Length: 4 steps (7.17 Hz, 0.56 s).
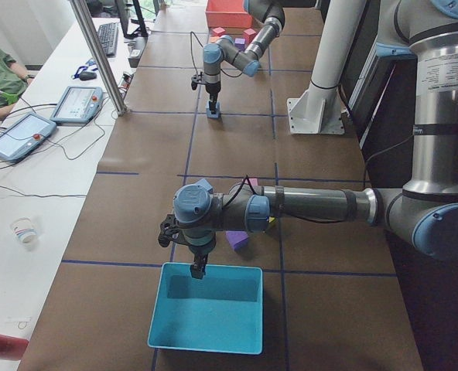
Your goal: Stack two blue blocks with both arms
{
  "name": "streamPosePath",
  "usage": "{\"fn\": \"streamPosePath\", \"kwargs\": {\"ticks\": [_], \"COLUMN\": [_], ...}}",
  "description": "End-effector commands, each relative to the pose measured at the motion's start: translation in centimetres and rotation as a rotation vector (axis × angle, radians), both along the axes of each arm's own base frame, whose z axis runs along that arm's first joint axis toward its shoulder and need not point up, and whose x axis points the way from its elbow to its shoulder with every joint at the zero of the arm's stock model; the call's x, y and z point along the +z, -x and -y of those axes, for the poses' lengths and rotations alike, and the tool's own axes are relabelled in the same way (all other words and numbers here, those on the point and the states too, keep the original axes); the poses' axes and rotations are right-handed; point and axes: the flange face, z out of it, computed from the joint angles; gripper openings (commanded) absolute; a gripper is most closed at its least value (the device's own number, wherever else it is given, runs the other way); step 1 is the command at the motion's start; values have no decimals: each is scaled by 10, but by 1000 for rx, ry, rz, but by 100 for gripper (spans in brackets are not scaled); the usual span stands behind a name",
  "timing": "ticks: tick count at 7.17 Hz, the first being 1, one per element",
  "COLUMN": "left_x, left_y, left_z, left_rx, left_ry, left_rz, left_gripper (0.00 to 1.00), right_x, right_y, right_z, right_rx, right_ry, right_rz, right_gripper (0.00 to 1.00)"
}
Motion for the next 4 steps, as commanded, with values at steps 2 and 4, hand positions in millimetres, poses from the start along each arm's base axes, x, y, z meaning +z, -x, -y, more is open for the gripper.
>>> {"fn": "streamPosePath", "kwargs": {"ticks": [2, 4], "left_x": [0, -9], "left_y": [0, 0], "left_z": [0, 2], "left_rx": [0, 1], "left_ry": [-3, -23], "left_rz": [0, 9], "left_gripper": [100, 100], "right_x": [-54, -26], "right_y": [-88, -197], "right_z": [30, 82], "right_rx": [24, -35], "right_ry": [-9, -91], "right_rz": [53, 14], "right_gripper": [100, 100]}}
